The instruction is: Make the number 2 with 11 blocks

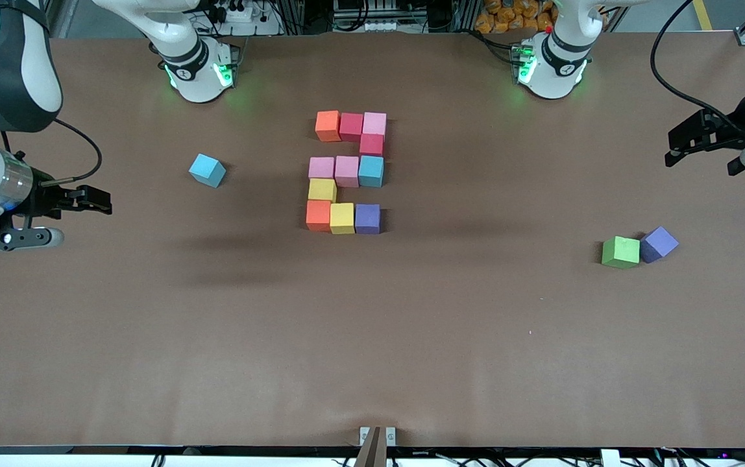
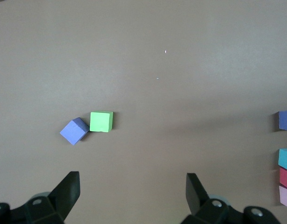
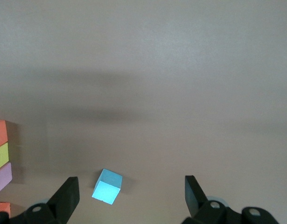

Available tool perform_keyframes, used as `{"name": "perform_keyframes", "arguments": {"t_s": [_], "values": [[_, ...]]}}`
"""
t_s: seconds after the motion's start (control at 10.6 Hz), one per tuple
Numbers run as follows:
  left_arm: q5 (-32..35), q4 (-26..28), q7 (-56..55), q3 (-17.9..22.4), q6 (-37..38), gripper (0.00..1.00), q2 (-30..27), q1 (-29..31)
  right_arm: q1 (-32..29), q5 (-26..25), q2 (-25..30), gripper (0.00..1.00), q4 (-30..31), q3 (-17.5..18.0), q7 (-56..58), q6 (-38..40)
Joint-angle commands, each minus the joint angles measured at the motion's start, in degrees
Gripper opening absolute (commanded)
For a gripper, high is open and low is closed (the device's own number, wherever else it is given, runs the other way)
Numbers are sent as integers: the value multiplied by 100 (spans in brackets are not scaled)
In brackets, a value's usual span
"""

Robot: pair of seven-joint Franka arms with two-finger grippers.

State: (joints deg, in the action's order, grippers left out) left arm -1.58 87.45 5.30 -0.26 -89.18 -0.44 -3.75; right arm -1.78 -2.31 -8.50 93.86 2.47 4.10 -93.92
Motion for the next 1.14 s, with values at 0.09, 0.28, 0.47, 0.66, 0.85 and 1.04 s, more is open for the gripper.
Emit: {"name": "perform_keyframes", "arguments": {"t_s": [0.09,0.28,0.47,0.66,0.85,1.04], "values": [[-97,0,-46,149,32,100,26,-257,-217,116,479,100,-26,113,-94,408],[-89,0,-73,158,32,100,53,-310,-209,240,796,100,18,105,-94,672],[-80,0,-73,158,23,100,62,-310,-279,353,1217,100,211,96,-16,839],[-89,-9,-81,158,-3,100,62,-328,-253,372,1377,100,212,87,-24,823],[-71,0,-73,158,-3,100,62,-328,-288,450,1403,100,238,87,-15,796],[-71,9,-264,236,-3,100,70,-328,-332,469,1552,100,264,113,-15,822]]}}
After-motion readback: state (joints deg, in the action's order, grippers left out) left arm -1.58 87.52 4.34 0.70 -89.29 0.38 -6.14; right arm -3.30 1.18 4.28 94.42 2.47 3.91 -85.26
